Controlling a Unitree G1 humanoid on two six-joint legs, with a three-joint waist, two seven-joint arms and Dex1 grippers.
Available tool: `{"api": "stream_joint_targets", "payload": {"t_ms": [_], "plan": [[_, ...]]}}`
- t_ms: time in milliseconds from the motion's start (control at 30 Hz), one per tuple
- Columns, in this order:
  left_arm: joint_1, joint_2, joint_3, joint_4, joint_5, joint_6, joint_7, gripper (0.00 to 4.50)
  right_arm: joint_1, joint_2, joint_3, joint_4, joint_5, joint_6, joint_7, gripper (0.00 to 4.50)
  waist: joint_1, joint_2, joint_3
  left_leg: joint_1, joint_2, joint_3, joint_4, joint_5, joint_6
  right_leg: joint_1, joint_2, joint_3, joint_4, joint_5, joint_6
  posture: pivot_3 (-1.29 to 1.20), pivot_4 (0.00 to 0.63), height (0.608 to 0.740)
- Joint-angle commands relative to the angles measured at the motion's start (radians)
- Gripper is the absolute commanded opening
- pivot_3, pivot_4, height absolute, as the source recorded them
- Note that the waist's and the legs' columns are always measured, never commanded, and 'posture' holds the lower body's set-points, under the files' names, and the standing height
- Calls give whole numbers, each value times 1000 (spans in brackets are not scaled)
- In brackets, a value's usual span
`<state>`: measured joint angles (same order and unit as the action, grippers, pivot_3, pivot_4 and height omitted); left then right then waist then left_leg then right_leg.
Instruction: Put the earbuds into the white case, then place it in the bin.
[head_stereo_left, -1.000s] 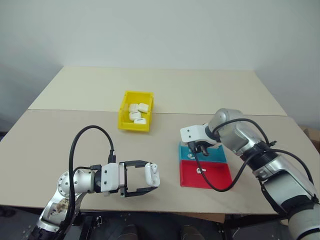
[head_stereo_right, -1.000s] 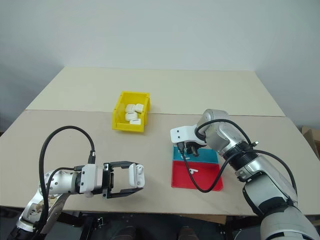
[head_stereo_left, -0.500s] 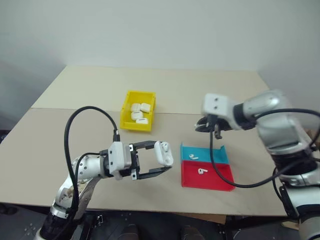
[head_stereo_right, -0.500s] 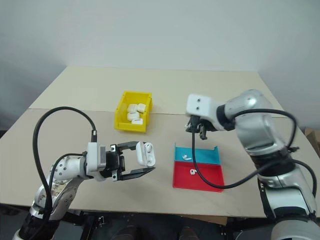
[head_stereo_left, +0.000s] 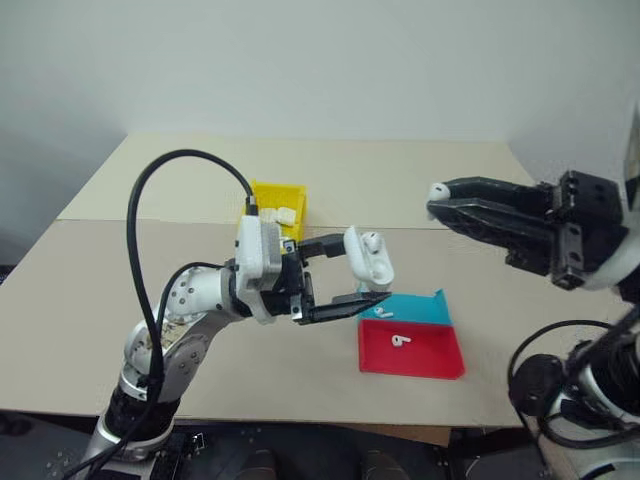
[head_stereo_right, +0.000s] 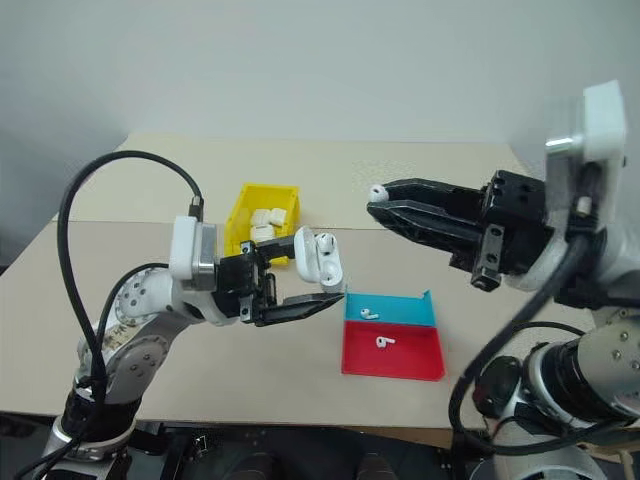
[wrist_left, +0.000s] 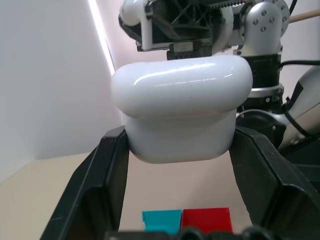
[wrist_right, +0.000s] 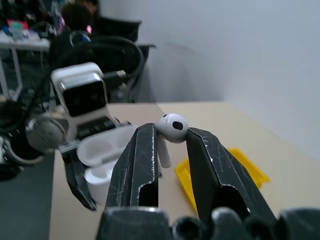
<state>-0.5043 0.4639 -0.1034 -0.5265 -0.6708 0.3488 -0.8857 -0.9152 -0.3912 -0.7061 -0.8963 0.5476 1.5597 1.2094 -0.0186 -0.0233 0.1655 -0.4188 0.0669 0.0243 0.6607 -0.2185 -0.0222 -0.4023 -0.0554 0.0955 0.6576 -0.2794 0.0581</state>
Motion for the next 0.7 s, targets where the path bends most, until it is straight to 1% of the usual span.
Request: {"api": "stream_joint_targets", "payload": {"t_ms": [33,133,233,500,700], "plan": [[-14,-8,10,-14,-13,-9,-5,2754,18,51,-24,-60,104,0,-73,880,1,0,0,0,0,0,0,0,0,0,0,0,0,0,0,0,150,740],[-10,-12,-2,-11,5,-21,-12,2754,52,82,-23,-63,185,-27,-123,880,4,0,0,-1,0,0,0,0,0,0,-1,0,-1,0,0,0,150,740],[-9,-16,-7,-9,11,-26,-17,2754,96,78,-18,-57,261,-74,-174,880,5,0,0,-1,0,0,0,0,0,0,-1,-1,-1,0,0,0,150,740],[-8,-19,-5,-4,26,-41,-34,2754,248,-22,47,-21,437,-211,-294,880,2,0,0,-1,0,0,0,0,0,0,0,0,-1,0,0,0,150,740],[1,-22,-6,-2,39,-50,-44,2754,322,-101,108,8,557,-335,-402,880,0,0,0,-1,0,0,0,0,0,0,0,0,-2,0,0,0,150,740]]}}
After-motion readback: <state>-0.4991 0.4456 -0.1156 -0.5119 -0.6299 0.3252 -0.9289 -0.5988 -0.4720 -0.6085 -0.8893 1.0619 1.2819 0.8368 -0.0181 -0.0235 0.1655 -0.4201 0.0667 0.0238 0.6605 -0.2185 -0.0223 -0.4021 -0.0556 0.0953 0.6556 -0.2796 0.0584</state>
